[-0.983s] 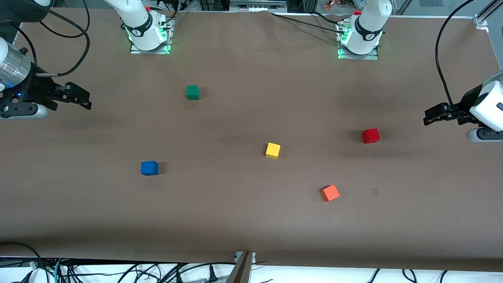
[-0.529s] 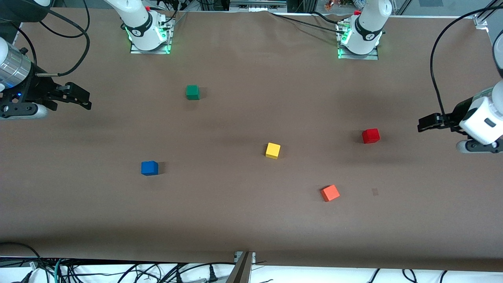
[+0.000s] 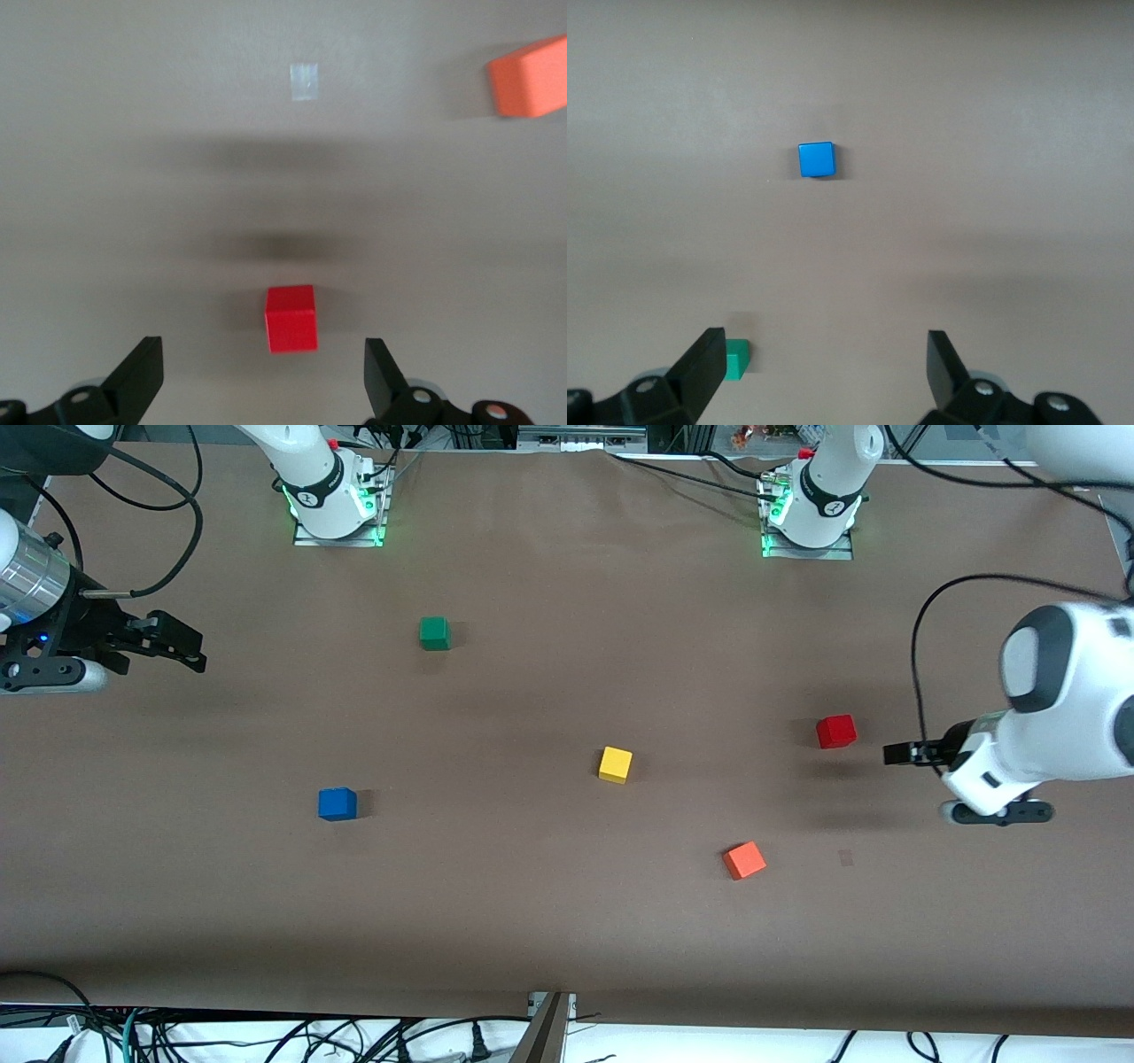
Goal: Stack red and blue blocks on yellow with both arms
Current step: 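Move the left gripper toward the red cube, then lower the left gripper and grasp the red cube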
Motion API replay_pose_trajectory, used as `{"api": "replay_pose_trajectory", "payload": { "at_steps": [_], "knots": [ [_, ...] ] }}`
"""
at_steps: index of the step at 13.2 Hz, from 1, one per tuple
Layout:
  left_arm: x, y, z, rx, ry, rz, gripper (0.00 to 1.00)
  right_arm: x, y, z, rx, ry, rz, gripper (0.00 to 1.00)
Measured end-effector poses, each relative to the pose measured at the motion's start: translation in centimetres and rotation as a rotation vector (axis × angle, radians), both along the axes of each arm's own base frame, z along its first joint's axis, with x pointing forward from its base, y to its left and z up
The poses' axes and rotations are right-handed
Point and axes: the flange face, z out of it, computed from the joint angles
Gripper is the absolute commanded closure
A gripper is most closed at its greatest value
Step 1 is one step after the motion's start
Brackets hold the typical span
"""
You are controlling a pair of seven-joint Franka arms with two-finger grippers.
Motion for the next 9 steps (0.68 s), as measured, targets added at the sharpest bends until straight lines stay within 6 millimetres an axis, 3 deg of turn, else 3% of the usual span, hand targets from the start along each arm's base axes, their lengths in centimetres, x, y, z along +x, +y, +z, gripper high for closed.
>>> {"api": "replay_pose_trajectory", "payload": {
  "at_steps": [4,9],
  "knots": [
    [-3.8,0.5,-8.1,-0.004,-0.013,0.014,0.0,0.0,0.0,0.0,0.0,0.0,0.0,0.0],
    [-9.1,0.1,-14.3,-0.033,-0.034,0.061,0.0,0.0,0.0,0.0,0.0,0.0,0.0,0.0]
  ]
}}
